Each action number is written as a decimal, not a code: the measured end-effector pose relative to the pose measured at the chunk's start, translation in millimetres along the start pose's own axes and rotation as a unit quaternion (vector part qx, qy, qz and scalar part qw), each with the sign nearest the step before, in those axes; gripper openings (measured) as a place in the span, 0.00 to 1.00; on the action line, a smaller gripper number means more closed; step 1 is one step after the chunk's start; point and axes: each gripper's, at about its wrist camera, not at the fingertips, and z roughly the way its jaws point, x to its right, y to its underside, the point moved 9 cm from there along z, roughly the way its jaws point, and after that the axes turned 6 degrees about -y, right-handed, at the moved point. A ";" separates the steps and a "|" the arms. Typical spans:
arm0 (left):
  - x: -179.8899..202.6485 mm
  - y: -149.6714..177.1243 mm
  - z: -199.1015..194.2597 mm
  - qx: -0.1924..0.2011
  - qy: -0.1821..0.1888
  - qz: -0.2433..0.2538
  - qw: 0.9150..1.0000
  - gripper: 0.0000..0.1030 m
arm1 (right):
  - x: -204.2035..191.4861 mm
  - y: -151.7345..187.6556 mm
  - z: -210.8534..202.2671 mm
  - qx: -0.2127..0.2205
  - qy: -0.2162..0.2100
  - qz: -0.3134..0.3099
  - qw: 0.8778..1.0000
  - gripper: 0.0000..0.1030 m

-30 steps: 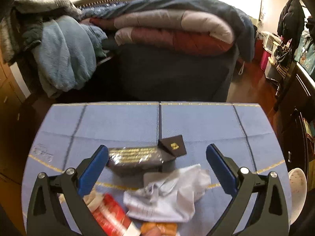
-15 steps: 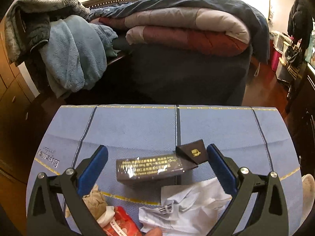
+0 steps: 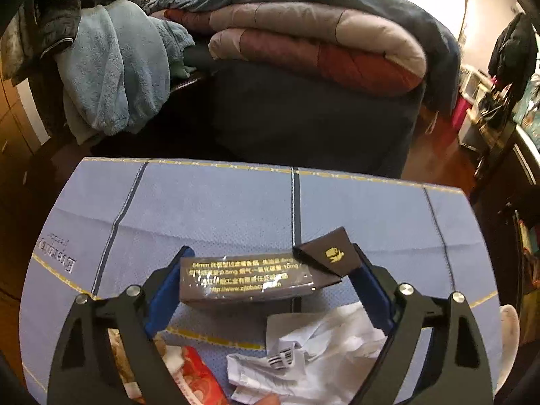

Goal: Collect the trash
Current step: 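Grasp the dark cigarette box with the left tool while the right tool grasps the orange sponge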

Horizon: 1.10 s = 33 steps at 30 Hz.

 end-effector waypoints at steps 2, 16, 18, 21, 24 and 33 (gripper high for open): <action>-4.3 -1.3 -9.0 0.012 0.007 -0.001 1.000 0.86 | -4.1 -0.3 3.4 -0.003 -0.002 -0.003 1.000 0.94; -81.2 -13.1 -90.5 0.085 0.014 -0.033 0.996 0.87 | -66.3 -5.5 56.7 -0.031 -0.032 -0.068 0.997 0.80; -86.8 -12.8 -93.0 0.090 0.008 -0.029 0.995 0.87 | -69.7 -5.6 65.6 -0.041 -0.035 -0.068 0.996 0.79; -91.2 -11.7 -95.5 0.094 0.006 -0.024 0.995 0.87 | -73.1 -7.9 74.3 -0.042 -0.042 -0.064 0.996 0.74; -93.9 -11.3 -94.7 0.091 0.011 -0.025 0.995 0.87 | -73.3 -10.9 74.5 -0.045 -0.049 -0.061 0.996 0.52; -91.4 -5.6 -103.9 0.093 0.015 -0.024 0.995 0.87 | -69.7 -5.5 55.5 -0.033 -0.043 -0.068 0.996 0.33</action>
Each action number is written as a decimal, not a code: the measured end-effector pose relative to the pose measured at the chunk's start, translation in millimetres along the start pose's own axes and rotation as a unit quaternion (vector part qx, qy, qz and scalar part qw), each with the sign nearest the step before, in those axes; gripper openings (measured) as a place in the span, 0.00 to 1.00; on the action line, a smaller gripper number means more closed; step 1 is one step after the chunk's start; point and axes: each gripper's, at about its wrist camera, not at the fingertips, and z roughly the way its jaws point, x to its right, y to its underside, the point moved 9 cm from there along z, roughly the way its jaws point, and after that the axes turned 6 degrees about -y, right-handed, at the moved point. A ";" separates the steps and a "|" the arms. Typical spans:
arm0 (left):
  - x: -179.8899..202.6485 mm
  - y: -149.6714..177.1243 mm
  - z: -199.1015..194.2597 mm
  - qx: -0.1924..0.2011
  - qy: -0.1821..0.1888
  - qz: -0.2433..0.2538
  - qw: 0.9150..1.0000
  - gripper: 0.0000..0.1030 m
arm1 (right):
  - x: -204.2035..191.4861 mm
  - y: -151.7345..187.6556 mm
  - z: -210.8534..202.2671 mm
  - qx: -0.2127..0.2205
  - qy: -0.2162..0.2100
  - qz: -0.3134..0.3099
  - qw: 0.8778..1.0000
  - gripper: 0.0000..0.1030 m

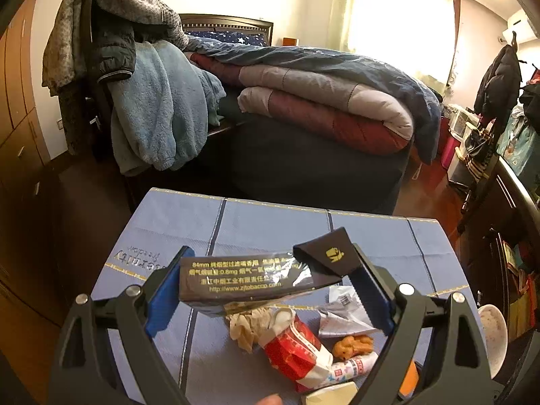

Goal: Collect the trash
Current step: 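Grasp the dark cigarette box with the left tool while the right tool grasps the orange sponge, then carry the box and sponge to the wastebasket and open both tools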

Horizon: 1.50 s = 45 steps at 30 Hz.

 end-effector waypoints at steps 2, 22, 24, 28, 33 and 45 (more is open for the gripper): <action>2.5 0.5 -3.5 0.002 0.001 0.003 1.000 0.87 | 4.0 1.4 -5.9 0.004 0.004 0.004 1.000 0.33; 106.2 18.1 -81.6 0.037 0.081 0.070 0.994 0.87 | 75.7 34.9 -91.6 0.056 0.024 0.094 0.994 0.33; 124.7 22.3 -89.1 0.040 0.094 0.081 0.991 0.87 | 89.0 40.8 -100.9 0.060 0.033 0.105 0.992 0.33; 168.0 33.4 -102.2 0.042 0.122 0.107 0.986 0.87 | 117.0 53.9 -119.0 0.070 0.053 0.129 0.988 0.33; 221.1 49.9 -112.0 0.039 0.155 0.142 0.977 0.87 | 154.6 70.8 -139.8 0.081 0.081 0.163 0.980 0.33; 351.1 106.6 -111.9 0.009 0.247 0.221 0.943 0.87 | 276.2 127.7 -181.3 0.090 0.182 0.268 0.942 0.33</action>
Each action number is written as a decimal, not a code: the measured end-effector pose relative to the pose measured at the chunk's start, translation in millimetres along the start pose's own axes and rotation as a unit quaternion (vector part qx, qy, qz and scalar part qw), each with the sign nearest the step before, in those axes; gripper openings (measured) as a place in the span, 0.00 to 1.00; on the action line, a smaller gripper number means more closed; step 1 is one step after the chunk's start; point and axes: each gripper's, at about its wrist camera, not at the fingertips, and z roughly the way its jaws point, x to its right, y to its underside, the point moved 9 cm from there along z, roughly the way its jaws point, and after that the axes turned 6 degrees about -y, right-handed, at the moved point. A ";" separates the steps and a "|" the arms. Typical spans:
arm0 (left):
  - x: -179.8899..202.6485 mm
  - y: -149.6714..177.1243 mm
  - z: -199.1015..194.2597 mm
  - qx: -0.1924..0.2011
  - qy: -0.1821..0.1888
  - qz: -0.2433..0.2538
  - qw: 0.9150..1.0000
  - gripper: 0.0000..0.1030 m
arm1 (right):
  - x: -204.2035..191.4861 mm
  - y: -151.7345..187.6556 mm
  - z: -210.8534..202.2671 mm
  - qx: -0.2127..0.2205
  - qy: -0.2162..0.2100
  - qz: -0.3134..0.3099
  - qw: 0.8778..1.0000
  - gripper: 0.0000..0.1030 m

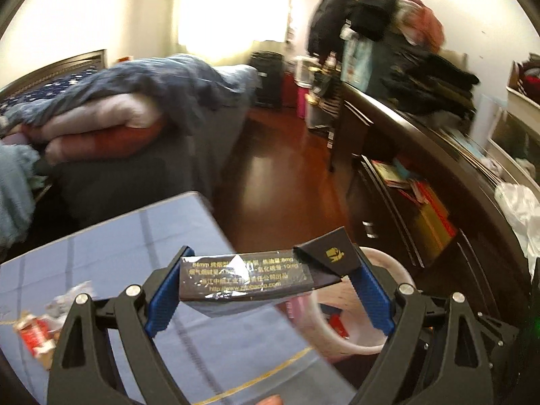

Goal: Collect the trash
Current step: 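Carry the box and sponge to the wastebasket and open both tools, then move both tools back toward the table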

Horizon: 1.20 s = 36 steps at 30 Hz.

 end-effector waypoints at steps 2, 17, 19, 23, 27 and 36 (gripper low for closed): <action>19.3 1.8 14.1 -0.008 0.016 0.009 1.000 0.87 | 14.4 -0.5 2.0 0.001 0.012 0.009 1.000 0.34; 102.2 10.0 91.3 -0.068 0.072 0.039 0.994 0.87 | 75.0 2.7 38.6 -0.010 0.048 0.055 0.997 0.34; 108.8 12.2 100.6 -0.077 0.071 0.044 0.994 0.87 | 79.9 4.0 44.8 -0.013 0.051 0.060 0.997 0.34; 119.0 17.3 116.7 -0.092 0.069 0.053 0.992 0.87 | 87.5 6.2 56.4 -0.021 0.053 0.070 0.996 0.34; 121.5 20.0 131.3 -0.110 0.068 0.050 0.990 0.89 | 92.6 5.5 68.1 -0.025 0.062 0.065 0.996 0.41; 115.3 17.8 142.0 -0.122 0.076 0.031 0.989 0.97 | 95.3 7.4 73.0 -0.025 0.070 0.072 0.995 0.56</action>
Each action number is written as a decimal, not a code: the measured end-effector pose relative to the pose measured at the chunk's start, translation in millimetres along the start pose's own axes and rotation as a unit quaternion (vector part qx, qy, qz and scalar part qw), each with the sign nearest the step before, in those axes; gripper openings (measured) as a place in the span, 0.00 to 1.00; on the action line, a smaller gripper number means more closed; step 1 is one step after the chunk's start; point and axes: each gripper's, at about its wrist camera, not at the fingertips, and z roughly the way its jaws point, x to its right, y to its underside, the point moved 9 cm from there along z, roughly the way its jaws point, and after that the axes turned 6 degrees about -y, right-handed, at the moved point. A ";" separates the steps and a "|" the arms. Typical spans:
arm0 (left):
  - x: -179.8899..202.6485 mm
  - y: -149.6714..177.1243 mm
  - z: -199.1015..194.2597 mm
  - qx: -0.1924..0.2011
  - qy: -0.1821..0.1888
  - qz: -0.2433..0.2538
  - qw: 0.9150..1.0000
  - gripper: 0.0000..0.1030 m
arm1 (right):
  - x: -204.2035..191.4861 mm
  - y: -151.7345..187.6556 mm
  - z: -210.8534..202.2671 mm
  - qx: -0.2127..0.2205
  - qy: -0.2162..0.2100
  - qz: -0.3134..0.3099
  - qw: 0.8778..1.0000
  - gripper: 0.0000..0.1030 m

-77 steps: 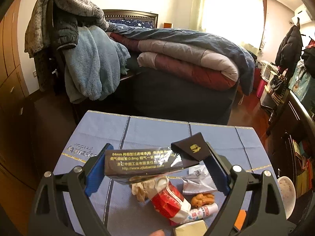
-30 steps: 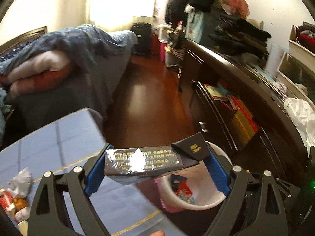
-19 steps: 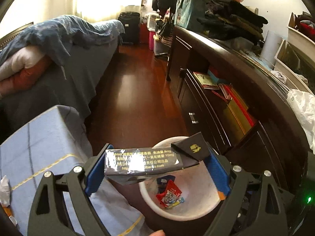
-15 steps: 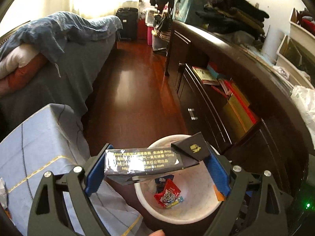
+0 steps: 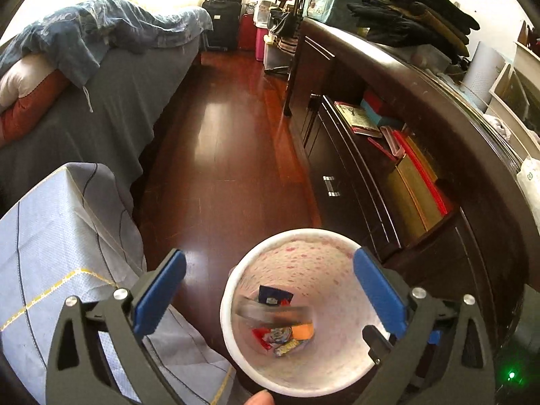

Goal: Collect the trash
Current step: 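Move both tools back toward the table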

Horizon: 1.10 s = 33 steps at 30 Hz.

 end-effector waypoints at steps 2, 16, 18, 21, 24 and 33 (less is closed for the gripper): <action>-0.3 0.4 -2.7 0.001 -0.002 0.002 1.000 0.97 | -1.1 2.0 -1.4 -0.003 0.000 0.000 1.000 0.56; -92.2 13.6 -95.6 0.066 -0.097 -0.047 0.992 0.97 | -59.5 9.2 -51.2 0.010 -0.026 -0.044 0.999 0.75; -122.2 22.8 -113.2 0.070 -0.127 -0.066 0.987 0.97 | -82.7 13.1 -60.2 0.012 -0.044 -0.063 0.997 0.79; -180.3 44.2 -145.7 0.074 -0.182 -0.105 0.975 0.97 | -124.2 22.6 -70.7 0.010 -0.077 -0.094 0.993 0.81; -227.9 65.1 -168.5 0.069 -0.224 -0.138 0.962 0.97 | -168.0 35.8 -78.0 0.004 -0.110 -0.131 0.985 0.82; -376.3 149.1 -228.7 0.046 -0.324 -0.275 0.904 0.97 | -268.3 71.0 -100.9 -0.007 -0.177 -0.219 0.960 0.82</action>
